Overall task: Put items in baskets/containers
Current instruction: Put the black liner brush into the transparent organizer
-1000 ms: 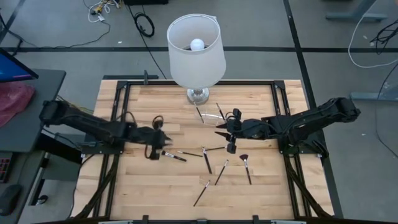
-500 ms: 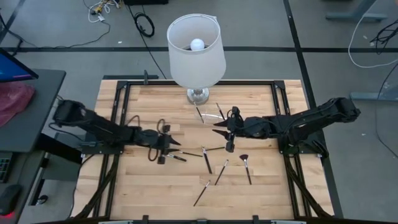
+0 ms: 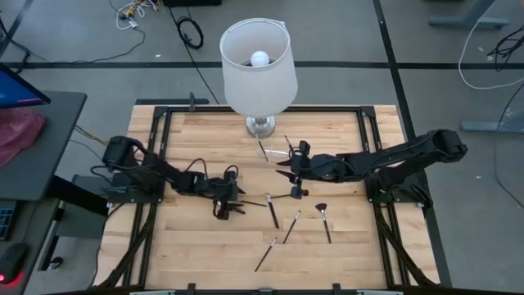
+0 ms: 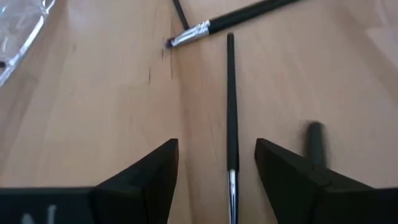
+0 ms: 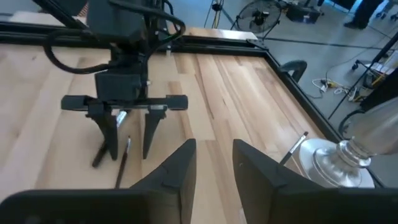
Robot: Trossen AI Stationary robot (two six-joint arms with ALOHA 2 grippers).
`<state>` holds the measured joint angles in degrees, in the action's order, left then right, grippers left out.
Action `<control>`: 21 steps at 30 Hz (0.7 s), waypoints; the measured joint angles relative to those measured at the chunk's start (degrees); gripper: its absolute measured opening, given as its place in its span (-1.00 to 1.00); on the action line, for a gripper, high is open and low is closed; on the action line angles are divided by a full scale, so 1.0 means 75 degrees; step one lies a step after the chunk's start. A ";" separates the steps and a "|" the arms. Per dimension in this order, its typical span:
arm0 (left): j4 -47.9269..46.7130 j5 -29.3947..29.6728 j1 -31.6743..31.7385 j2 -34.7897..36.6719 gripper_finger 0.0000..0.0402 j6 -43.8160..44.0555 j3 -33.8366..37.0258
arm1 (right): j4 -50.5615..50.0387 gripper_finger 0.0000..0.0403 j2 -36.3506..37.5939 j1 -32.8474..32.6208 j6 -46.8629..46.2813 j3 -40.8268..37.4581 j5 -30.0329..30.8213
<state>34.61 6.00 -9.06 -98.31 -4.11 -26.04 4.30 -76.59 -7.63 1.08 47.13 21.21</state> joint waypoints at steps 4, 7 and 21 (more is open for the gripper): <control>0.0438 -0.0010 0.0078 -0.0449 0.02 0.0088 -0.0010 | 0.0023 -0.47 -0.0002 0.0110 -0.0055 0.0000 -0.0097; 0.0458 -0.0219 0.0259 -0.0651 -0.15 0.0135 -0.0018 | 0.0212 -0.47 -0.0001 0.0148 -0.0085 0.0000 -0.0279; 0.0652 -0.1171 0.0868 -0.0792 -0.90 -0.0516 0.0002 | 0.0395 -0.47 0.0002 0.0158 -0.0076 0.0000 -0.0471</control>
<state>39.50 -2.79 -2.55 -104.24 -7.98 -26.03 7.27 -76.58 -6.45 0.51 47.13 17.68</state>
